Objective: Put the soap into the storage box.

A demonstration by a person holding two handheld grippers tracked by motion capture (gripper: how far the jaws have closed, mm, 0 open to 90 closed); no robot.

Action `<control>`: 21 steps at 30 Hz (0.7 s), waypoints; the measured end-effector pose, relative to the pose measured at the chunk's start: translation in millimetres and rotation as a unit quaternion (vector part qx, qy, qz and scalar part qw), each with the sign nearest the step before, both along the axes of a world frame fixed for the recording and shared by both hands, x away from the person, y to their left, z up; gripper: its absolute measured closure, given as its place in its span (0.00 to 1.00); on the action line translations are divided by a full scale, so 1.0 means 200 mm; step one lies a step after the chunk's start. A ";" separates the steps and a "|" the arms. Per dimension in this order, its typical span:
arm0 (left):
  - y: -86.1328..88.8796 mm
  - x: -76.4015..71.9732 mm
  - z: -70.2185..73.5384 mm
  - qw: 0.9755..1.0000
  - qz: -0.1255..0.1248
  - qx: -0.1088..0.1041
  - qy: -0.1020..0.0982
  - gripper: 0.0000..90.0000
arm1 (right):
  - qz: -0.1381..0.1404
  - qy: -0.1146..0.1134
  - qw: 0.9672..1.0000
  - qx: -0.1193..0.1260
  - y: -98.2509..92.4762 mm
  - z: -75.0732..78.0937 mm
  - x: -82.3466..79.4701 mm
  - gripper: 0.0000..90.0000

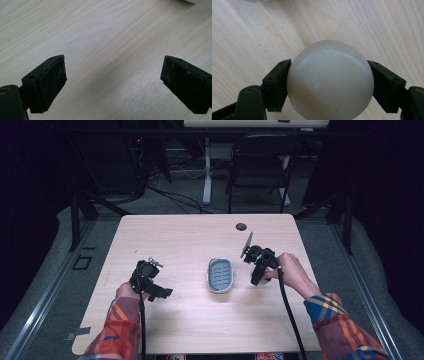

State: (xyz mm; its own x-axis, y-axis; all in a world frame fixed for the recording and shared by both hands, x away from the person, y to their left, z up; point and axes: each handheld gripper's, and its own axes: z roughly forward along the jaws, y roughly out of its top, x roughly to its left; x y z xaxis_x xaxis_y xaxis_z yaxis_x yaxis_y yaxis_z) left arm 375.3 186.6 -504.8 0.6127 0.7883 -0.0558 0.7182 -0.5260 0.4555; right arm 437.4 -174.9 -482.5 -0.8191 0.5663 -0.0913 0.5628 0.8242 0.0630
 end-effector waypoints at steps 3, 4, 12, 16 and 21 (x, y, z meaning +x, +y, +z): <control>0.00 0.00 0.00 1.000 0.000 -0.001 0.000 0.07 | 0.003 -0.001 1.000 -0.001 0.01 0.02 0.01 0.27; 0.00 0.00 0.00 1.000 0.000 -0.001 0.001 0.07 | 0.002 -0.001 1.000 0.002 0.01 0.02 0.01 0.27; 0.00 0.00 0.00 1.000 -0.002 -0.002 0.003 0.07 | 0.010 -0.001 1.000 0.001 0.04 0.05 0.02 0.27; 0.00 0.00 0.00 1.000 -0.003 -0.001 0.003 0.07 | 0.011 -0.003 1.000 0.003 0.05 0.07 0.02 0.27; -0.01 0.01 0.00 1.000 -0.004 -0.001 0.003 0.07 | 0.013 -0.003 1.000 0.002 0.07 0.09 0.03 0.27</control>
State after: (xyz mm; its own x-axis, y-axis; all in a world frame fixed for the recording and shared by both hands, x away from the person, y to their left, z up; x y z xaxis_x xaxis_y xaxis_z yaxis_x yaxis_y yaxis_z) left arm 376.5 185.3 -505.3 0.6194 0.7827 -0.0618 0.7165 -0.5313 0.4521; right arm 443.5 -161.4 -463.7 -0.8334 0.5447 -0.0933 0.5403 0.8386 0.0696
